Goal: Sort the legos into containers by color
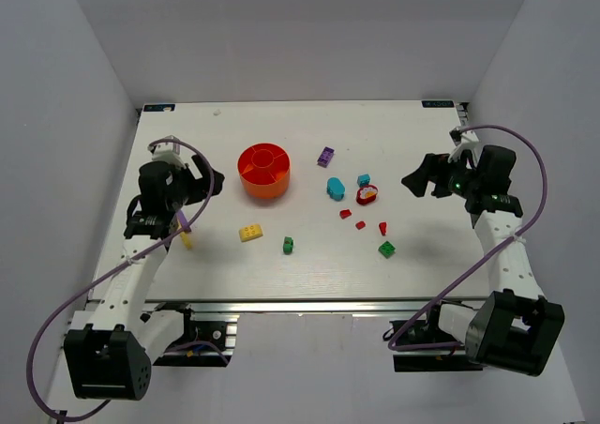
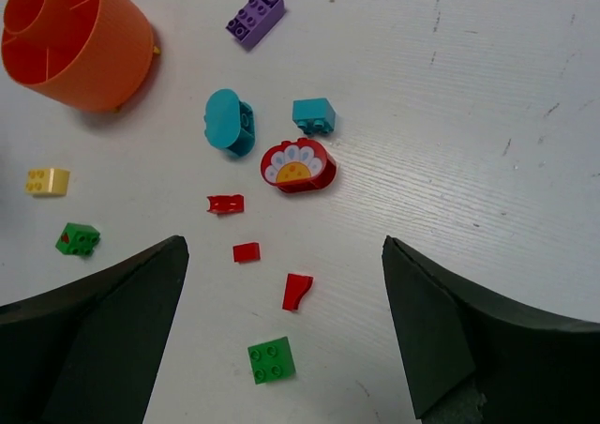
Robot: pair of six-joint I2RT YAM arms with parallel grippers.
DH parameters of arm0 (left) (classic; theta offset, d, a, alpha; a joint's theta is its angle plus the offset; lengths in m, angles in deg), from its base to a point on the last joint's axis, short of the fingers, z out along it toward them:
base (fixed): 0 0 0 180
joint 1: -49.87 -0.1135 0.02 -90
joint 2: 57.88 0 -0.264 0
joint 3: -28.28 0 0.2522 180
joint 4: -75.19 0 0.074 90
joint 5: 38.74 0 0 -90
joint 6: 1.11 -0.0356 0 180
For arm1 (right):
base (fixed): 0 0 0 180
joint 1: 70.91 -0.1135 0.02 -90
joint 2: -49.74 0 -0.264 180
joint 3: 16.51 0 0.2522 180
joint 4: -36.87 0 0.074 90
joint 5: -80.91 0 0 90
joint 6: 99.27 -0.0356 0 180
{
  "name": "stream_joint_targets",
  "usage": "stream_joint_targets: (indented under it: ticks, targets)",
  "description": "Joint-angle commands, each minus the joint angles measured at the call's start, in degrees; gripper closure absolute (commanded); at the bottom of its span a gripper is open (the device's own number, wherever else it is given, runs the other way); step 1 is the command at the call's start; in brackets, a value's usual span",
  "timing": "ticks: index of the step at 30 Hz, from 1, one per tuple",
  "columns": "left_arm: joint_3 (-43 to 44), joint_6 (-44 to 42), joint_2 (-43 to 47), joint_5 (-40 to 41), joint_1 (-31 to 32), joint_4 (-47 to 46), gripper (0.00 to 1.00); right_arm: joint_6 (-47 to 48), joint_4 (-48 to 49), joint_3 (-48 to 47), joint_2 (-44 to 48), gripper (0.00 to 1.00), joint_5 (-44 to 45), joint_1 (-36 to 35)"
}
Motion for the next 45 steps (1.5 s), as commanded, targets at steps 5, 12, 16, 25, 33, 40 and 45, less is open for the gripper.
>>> stream_joint_targets:
  ticks: [5,12,16,25,33,40,45]
  targets:
    - [4.3,4.2,-6.2,5.9,0.4,13.4,0.10,16.2,-4.3,0.5,4.0,0.11,-10.1,0.1]
    - [4.0,5.4,-8.6,11.6,0.4,19.2,0.34,27.1,-12.8,-3.2,2.8,0.11,-9.5,-2.4]
    - [4.3,5.9,-13.9,12.5,0.4,21.2,0.44,27.0,-15.3,-3.6,2.8,0.22,-14.1,-3.0]
    - [4.6,10.8,-14.5,26.2,0.4,28.2,0.16,20.3,-10.8,-2.5,4.5,0.52,-8.9,-3.6]
    - [5.0,10.5,-22.0,29.4,-0.7,29.0,0.19,21.0,-11.4,-2.4,3.9,0.51,-9.6,-3.7]
    - [7.4,9.4,-31.1,27.9,-0.7,26.9,0.39,21.4,-11.6,-2.4,4.2,0.51,-10.3,-3.6]
    - [8.3,9.0,-33.9,27.5,-0.7,27.0,0.61,21.4,-11.4,-2.2,4.7,0.51,-10.4,-3.5]
